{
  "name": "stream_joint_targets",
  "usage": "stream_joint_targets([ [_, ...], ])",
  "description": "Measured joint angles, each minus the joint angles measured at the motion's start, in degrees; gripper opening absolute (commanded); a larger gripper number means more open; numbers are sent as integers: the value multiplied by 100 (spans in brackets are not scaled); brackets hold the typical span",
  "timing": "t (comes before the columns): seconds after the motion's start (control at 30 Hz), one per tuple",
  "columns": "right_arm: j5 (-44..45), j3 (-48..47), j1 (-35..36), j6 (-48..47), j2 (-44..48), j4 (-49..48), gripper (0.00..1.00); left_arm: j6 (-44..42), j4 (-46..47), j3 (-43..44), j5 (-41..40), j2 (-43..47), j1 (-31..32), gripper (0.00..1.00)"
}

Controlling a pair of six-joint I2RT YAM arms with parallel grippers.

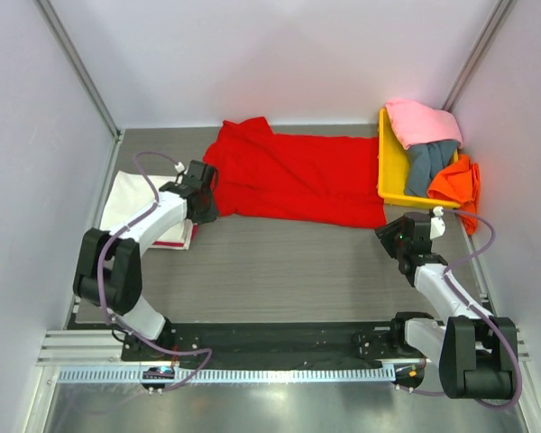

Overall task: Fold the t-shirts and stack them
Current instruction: Fold the tshirt

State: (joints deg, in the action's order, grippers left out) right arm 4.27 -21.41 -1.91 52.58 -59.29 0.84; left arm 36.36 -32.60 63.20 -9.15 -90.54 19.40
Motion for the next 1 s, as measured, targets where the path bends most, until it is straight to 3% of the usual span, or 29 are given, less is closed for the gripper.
stream_joint_targets([
  [0.33,-50,22,0,-39,7,-2,43,-476,358,2,-597,-994,2,0],
  [0.6,-57,46,0,-92,4,0,43,-581,474,26,-1047,-1263,-76,0],
  [0.83,-44,149,0,-4,-26,-291,53,-409,546,197,-990,-1403,-780,0],
  [1.0,37,522,0,247,-229,-903,53,-267,514,459,-949,-1591,-1322,0],
])
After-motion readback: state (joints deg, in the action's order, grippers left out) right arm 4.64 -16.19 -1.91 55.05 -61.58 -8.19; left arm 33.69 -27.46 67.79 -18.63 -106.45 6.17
